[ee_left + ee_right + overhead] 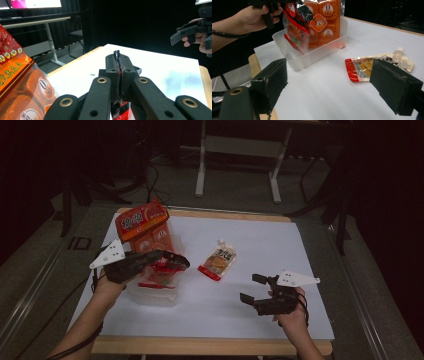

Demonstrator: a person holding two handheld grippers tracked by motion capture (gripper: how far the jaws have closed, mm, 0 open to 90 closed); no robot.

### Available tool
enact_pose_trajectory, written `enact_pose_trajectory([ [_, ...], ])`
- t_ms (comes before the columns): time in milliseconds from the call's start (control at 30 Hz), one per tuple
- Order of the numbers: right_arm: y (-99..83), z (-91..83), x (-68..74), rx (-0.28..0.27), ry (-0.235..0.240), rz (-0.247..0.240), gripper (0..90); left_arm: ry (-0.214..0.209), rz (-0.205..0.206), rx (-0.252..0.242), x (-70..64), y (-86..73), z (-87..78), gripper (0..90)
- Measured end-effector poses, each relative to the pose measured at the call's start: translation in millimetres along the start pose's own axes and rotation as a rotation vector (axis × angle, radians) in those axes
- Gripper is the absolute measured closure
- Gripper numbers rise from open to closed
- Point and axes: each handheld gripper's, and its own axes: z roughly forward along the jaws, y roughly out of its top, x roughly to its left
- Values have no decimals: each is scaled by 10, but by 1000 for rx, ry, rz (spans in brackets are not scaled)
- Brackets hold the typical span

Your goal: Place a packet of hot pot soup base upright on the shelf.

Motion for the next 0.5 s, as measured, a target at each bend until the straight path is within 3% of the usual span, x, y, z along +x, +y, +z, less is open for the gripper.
enact_pose_trajectory([
  [233, -5, 9, 6, 3, 4, 1, 145, -15, -43, 28, 24, -126, -30, 876],
  [500, 7, 8, 12, 1, -2, -11, 149, 9, -81, 30, 45, -299, -143, 867],
])
